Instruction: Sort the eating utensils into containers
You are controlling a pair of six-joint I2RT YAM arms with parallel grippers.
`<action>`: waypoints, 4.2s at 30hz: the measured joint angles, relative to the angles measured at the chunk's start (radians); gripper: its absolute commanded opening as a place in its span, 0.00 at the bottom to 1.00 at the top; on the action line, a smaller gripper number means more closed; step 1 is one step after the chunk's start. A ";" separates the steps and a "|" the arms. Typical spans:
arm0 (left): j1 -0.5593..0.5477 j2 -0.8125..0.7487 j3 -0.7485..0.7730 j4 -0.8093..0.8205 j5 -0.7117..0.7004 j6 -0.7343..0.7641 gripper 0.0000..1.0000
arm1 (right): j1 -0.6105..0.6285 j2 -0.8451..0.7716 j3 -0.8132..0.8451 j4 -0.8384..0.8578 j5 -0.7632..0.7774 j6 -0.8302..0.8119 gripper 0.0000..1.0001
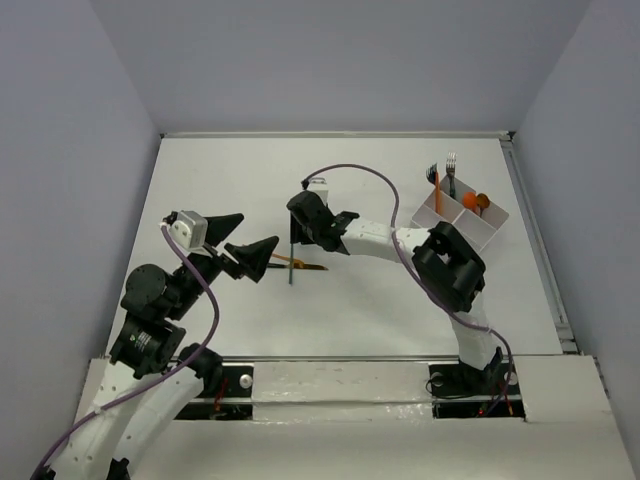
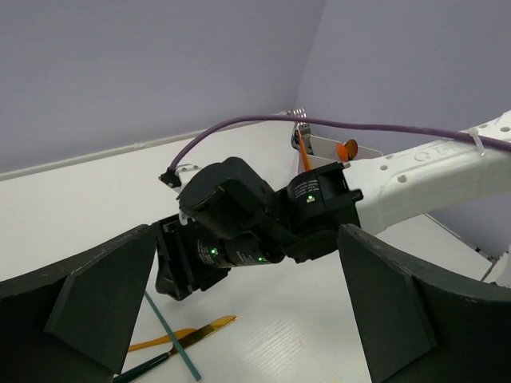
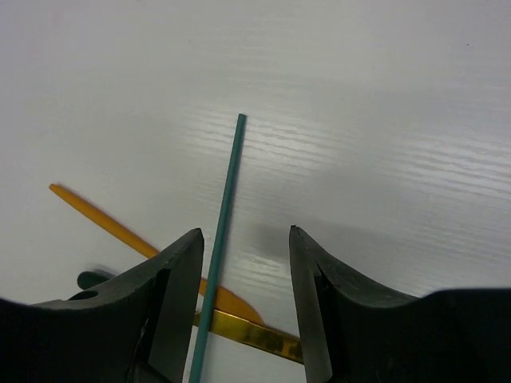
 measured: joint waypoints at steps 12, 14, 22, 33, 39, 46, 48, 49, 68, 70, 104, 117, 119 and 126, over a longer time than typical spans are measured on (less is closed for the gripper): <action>0.000 -0.017 0.000 0.004 0.022 -0.007 0.99 | 0.033 0.197 0.206 -0.154 -0.002 0.050 0.44; 0.000 -0.019 0.000 0.005 0.023 -0.008 0.99 | 0.038 0.204 0.221 -0.161 -0.007 0.054 0.41; 0.000 -0.029 0.000 0.008 0.023 -0.008 0.99 | 0.052 0.225 0.258 -0.223 0.027 0.068 0.26; 0.000 -0.037 0.000 0.008 0.023 -0.008 0.99 | 0.058 0.224 0.260 -0.277 0.105 0.037 0.19; 0.000 -0.040 0.000 0.008 0.023 -0.008 0.99 | 0.045 0.214 0.249 -0.286 0.096 0.022 0.14; 0.000 -0.042 0.000 0.008 0.023 -0.008 0.99 | 0.029 0.185 0.204 -0.276 0.086 0.015 0.00; 0.000 -0.042 0.000 0.008 0.023 -0.008 0.99 | 0.025 0.154 0.156 -0.269 0.093 0.013 0.00; 0.000 -0.042 0.000 0.008 0.023 -0.008 0.99 | 0.019 0.128 0.114 -0.256 0.098 0.014 0.00; -0.001 -0.043 0.000 0.008 0.030 -0.009 0.99 | -0.293 -0.733 -0.590 0.280 0.298 -0.170 0.00; -0.001 -0.043 0.000 0.008 0.031 -0.009 0.99 | -0.383 -0.783 -0.640 0.348 0.326 -0.222 0.00; -0.001 -0.047 0.000 0.007 0.030 -0.008 0.99 | -0.599 -0.388 -0.767 1.228 0.377 -0.911 0.00; -0.001 -0.047 0.000 0.008 0.030 -0.008 0.99 | -0.594 -0.487 -0.809 1.078 0.318 -0.764 0.61; -0.001 -0.047 0.000 0.007 0.030 -0.008 0.99 | -0.588 -0.550 -0.807 1.007 0.297 -0.715 0.61; -0.001 -0.047 0.000 0.007 0.030 -0.008 0.99 | -0.489 -0.692 -0.721 0.676 0.094 -0.520 0.51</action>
